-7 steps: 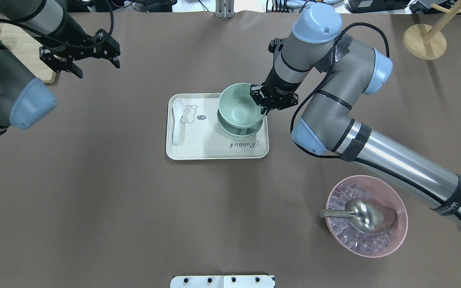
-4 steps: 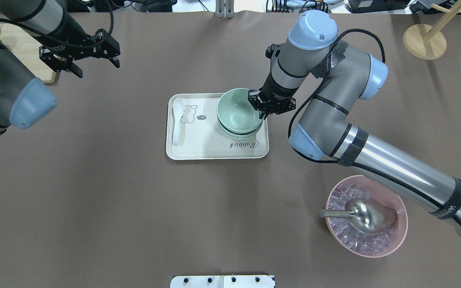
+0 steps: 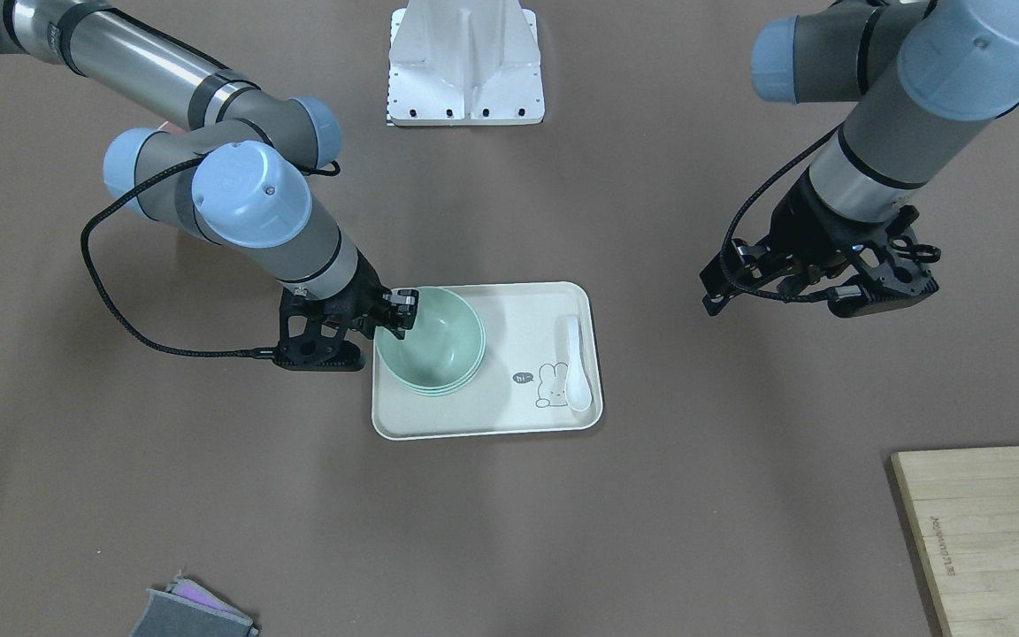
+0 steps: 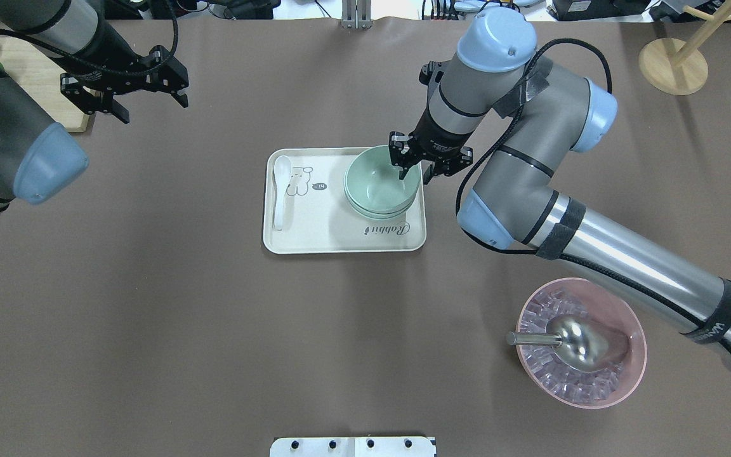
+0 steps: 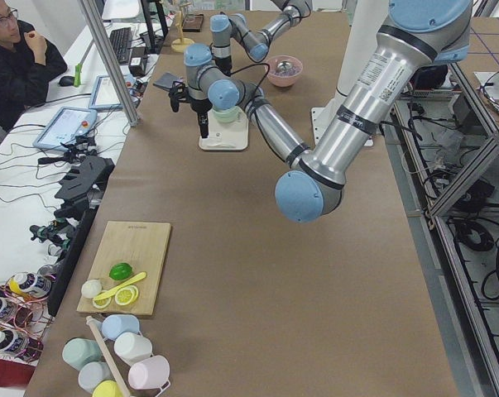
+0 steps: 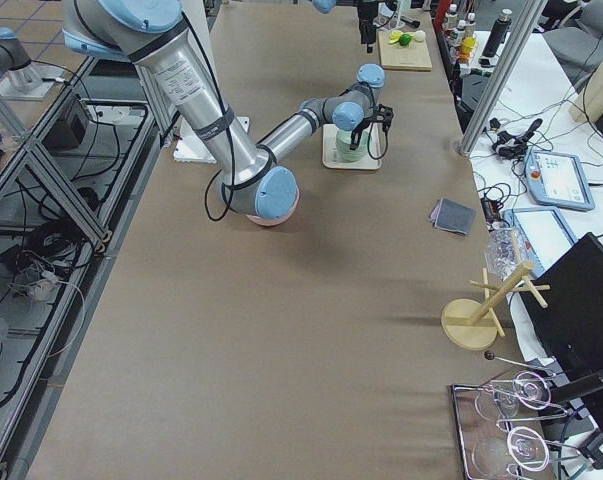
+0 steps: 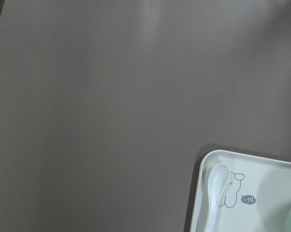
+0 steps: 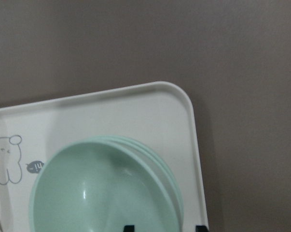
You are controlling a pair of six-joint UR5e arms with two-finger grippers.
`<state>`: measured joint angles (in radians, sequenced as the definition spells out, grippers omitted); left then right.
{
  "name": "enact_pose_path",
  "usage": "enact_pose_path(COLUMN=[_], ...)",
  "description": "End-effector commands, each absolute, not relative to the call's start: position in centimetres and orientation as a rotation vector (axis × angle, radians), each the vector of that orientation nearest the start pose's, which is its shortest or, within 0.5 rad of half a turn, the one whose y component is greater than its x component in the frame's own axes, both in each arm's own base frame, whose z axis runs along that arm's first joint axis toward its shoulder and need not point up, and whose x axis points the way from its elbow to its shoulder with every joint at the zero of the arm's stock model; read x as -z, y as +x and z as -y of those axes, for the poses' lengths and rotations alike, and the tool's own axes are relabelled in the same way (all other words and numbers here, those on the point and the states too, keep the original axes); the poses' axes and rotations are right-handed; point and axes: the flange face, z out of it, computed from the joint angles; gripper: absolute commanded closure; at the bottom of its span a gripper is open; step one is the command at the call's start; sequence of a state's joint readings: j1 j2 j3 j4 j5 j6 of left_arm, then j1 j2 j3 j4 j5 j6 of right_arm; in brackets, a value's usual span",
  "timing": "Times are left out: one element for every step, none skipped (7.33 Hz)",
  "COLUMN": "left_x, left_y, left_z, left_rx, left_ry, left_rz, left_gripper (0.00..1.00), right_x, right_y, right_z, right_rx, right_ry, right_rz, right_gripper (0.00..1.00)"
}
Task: Stack green bowls together
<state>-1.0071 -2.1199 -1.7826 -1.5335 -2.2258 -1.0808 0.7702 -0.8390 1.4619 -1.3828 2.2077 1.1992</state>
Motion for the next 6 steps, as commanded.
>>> enact_pose_path(left_x=[-24.6,-26.2,-28.1,-30.9,-34.2,-39.5], left_y=[24.5,20.8,15.3,10.1,5.5,1.0], left_z=[57.5,56.6,56.6,56.4,56.4,55.4], left_rx=[0.272,0.265,0.189,0.120,0.036,-0.034], left_ry=[0.050,0.064,0.129,0.129,0.098,0.090], left_rz=[-0.947,-0.950,-0.913,-0.828,-0.751,-0.714], left_gripper=[0.02,0.02,0.02,0.02,0.02,0.02], right_x=[-22.3,-22.9,-24.1,-26.7,-32.6,-38.6], right_y=[-35.8,-28.4,-21.2,-14.4,-9.2,-4.2], right_z=[57.8,55.0,53.1,53.2,53.1,53.4], right_rx=[-0.172,-0.151,-0.096,0.004,0.131,0.197], right_ry=[-0.083,-0.082,-0.084,-0.067,-0.063,-0.082], right_rz=[0.983,0.929,0.823,0.708,0.617,0.606], right_gripper=[0.00,0.00,0.00,0.00,0.00,0.00])
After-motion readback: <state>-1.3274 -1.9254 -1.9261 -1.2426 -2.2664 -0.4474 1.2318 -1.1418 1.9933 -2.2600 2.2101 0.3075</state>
